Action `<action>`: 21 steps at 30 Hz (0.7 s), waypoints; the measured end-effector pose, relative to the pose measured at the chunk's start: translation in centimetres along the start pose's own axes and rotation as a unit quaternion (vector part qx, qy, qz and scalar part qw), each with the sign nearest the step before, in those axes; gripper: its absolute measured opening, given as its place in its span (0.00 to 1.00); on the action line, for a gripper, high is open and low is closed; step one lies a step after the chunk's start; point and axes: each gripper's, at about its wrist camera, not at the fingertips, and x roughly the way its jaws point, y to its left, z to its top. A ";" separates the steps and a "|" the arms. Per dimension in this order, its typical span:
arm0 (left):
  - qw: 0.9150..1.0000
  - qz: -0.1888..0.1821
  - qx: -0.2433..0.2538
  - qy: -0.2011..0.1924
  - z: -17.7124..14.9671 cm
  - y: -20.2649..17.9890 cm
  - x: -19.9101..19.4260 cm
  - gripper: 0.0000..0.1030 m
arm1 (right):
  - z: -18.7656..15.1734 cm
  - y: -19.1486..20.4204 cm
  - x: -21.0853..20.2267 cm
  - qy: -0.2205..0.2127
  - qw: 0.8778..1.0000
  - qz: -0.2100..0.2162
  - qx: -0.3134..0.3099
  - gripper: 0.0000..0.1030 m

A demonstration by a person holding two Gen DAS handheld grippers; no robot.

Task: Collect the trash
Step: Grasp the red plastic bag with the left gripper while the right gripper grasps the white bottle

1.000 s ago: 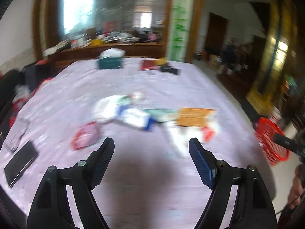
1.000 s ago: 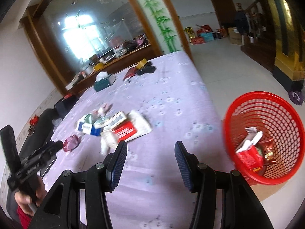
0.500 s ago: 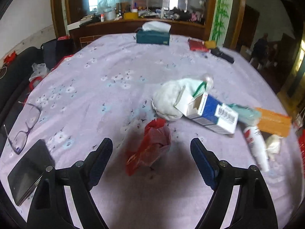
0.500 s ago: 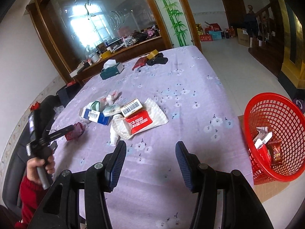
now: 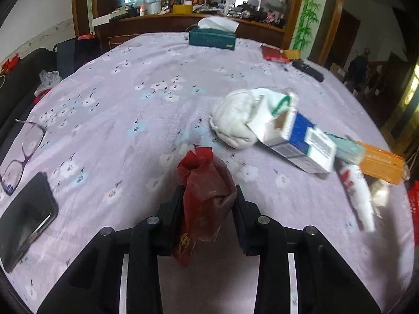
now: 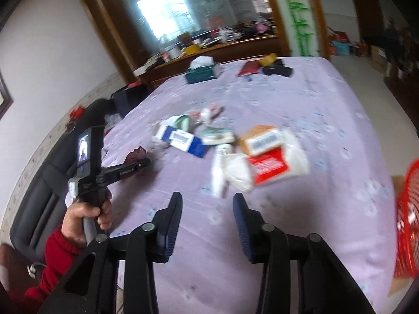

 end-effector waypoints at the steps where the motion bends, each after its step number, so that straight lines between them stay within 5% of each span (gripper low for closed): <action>1: 1.000 -0.003 0.000 -0.006 -0.2 -0.1 -0.5 0.32 | 0.5 0.9 0.9 0.006 1.000 0.001 -0.013 0.39; 8: 0.999 -0.029 0.014 -0.030 -2.3 -1.5 -3.7 0.32 | 3.3 3.3 7.6 0.048 0.997 -0.032 -0.058 0.33; 17: 0.998 -0.043 0.030 -0.039 -3.4 -2.6 -4.5 0.32 | 5.4 1.9 14.2 0.107 0.982 -0.143 -0.066 0.32; 21: 0.998 -0.046 0.029 -0.040 -3.6 -2.7 -4.2 0.32 | 5.4 0.9 15.8 0.127 0.980 -0.144 -0.058 0.31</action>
